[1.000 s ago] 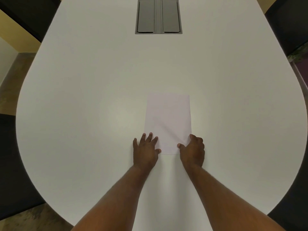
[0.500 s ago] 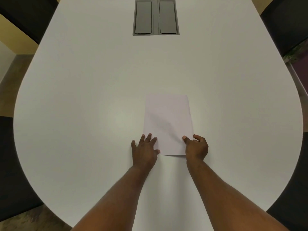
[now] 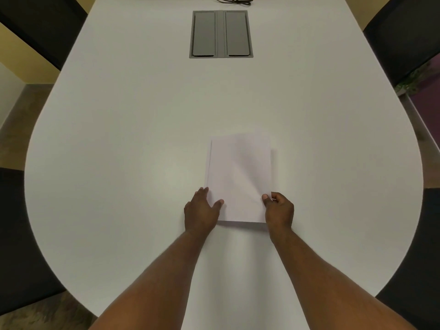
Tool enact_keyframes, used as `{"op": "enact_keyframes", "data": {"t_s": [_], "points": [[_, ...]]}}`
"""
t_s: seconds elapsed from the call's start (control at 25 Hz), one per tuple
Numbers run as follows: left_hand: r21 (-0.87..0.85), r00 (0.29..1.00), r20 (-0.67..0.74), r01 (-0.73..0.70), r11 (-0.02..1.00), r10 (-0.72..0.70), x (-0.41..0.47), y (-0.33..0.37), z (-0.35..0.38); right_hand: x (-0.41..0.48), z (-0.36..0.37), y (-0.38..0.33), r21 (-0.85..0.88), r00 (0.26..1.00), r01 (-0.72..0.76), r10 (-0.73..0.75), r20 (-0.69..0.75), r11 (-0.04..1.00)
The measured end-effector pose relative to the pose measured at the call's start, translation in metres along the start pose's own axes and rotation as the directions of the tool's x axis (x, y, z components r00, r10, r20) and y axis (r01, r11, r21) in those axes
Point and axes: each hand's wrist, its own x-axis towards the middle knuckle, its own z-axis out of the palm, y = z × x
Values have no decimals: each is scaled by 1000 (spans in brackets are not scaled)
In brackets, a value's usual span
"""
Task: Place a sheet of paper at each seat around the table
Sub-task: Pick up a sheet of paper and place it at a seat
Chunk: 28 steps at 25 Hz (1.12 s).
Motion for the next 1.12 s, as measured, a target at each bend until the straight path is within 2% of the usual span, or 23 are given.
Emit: {"op": "enact_keyframes", "data": {"t_s": [0.2, 0.36, 0.64, 0.76, 0.88, 1.12], "points": [[-346, 985, 33, 173, 922, -172, 6, 13, -22, -9, -12, -12, 99, 994, -8, -3, 110, 995], [-527, 987, -50, 106, 843, -155, 0, 19, -40, -21, -24, -21, 117, 981, -15, -8, 194, 993], [-610, 994, -66, 28, 792, -86, -31, 25, -76, -55, -32, -48, 102, 983, 15, -33, 180, 995], [-650, 996, -76, -16, 759, -44, -54, 22, -91, -79, -29, -63, 5, 979, 176, -175, 108, 984], [-677, 995, -101, -53, 734, -21, -78, 20, -109, -102, -27, -77, -15, 957, 283, -281, 72, 959], [-682, 982, -176, -77, 727, -61, -116, 11, -151, -151, -24, -90, 44, 895, 421, -423, 143, 906]]}}
